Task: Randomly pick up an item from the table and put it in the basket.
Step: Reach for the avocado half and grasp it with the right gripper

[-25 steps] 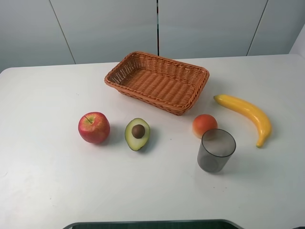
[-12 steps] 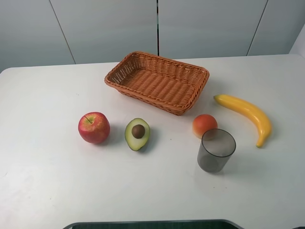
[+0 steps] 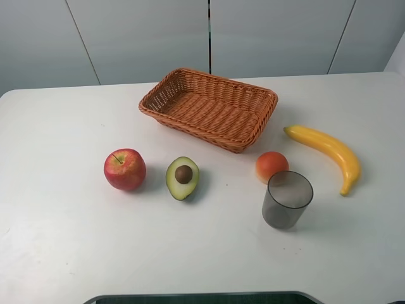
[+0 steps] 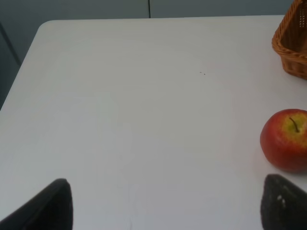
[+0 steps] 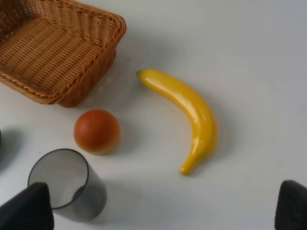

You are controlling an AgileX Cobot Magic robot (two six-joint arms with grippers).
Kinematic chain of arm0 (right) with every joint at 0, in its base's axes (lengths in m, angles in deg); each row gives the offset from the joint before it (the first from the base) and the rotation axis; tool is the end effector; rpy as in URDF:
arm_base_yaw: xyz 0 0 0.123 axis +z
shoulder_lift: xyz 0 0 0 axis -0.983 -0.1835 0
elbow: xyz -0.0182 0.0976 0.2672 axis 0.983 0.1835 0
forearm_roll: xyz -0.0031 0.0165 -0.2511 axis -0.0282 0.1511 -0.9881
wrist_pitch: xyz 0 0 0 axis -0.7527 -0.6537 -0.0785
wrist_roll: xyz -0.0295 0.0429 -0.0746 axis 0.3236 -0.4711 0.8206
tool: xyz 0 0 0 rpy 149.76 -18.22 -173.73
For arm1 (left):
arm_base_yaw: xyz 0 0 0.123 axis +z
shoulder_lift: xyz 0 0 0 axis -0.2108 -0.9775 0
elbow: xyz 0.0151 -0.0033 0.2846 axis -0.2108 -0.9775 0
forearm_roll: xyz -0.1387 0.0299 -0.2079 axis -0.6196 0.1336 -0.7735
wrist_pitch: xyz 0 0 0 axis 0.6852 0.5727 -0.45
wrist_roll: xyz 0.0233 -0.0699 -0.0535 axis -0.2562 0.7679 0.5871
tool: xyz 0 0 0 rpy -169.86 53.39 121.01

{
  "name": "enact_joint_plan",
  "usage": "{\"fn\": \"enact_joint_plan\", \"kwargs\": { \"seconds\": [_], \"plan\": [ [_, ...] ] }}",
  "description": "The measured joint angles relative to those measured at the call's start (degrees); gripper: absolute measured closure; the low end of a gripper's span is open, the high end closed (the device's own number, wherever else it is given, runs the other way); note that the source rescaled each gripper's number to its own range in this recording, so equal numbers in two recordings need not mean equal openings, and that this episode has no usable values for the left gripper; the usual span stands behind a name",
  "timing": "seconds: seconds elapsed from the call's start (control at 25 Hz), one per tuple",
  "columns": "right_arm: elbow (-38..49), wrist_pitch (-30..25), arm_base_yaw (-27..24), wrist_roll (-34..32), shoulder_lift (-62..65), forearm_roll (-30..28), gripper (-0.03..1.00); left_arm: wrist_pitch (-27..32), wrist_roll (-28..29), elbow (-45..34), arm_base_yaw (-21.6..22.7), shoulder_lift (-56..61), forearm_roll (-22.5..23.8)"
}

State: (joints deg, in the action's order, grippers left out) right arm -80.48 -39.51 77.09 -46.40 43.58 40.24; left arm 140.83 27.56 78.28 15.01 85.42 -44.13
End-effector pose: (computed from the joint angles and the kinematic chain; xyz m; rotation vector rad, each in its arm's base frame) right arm 0.0297 0.0126 0.3158 -0.0070 2.2813 0.1649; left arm -0.0073 0.0011 0.2787 -0.0742 2.0508 0.0403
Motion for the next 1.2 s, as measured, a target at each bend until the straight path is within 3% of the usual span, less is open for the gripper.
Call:
{"fn": "enact_joint_plan", "kwargs": {
  "seconds": [0.28,0.52,1.04,1.2],
  "plan": [
    [-10.8,0.1,1.8,0.0,-21.5,0.4,-0.03,0.0,0.0,0.0,0.0,0.0,0.0],
    [-13.8,0.5,13.9,0.0,-32.6,0.3,-0.03,0.0,0.0,0.0,0.0,0.0,0.0],
    [-19.3,7.0,39.1,-0.2,-57.1,-1.3,-0.03,0.0,0.0,0.0,0.0,0.0,0.0],
    [-23.7,11.3,43.5,-7.0,-63.6,-1.4,-0.03,0.0,0.0,0.0,0.0,0.0,0.0]
  ]
}}
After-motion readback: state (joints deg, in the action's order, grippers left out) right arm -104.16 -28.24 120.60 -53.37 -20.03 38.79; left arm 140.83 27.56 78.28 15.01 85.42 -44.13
